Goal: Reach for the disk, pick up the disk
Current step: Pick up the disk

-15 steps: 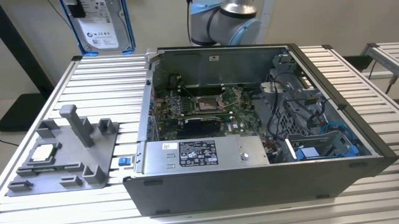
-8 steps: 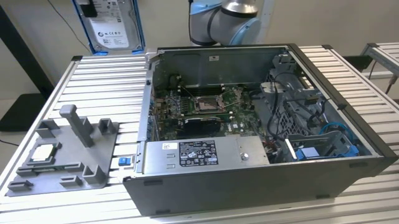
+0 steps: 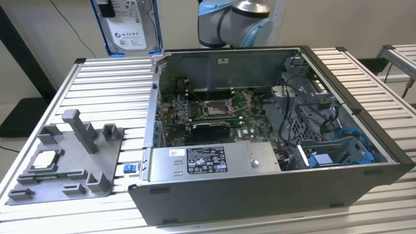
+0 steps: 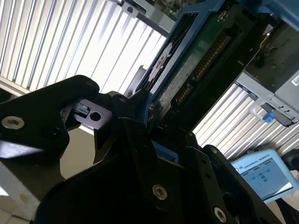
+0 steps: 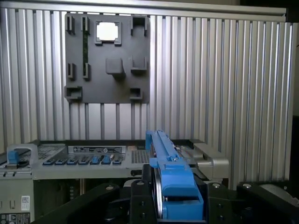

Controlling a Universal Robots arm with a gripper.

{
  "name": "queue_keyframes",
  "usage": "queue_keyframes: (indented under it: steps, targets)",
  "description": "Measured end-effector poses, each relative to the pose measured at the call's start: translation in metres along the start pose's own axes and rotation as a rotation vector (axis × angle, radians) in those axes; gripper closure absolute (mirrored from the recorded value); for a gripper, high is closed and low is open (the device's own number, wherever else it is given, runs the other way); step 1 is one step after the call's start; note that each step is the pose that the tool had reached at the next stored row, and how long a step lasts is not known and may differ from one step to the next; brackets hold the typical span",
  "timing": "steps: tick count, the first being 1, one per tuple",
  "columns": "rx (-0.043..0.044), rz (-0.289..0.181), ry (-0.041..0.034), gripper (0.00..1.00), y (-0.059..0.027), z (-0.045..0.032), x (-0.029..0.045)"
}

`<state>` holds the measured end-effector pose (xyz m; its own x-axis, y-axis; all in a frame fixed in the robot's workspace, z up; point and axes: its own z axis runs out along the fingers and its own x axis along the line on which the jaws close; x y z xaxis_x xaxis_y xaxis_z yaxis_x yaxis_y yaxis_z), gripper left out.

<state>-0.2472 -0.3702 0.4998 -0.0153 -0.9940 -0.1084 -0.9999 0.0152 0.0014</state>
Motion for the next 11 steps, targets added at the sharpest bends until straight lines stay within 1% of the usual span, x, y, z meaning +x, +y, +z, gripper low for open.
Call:
queue_keyframes:
  steps: [11]
  targets:
    - [-0.0001,0.000,0.0000,1.00,-0.0367,0.0000,-0.0006]
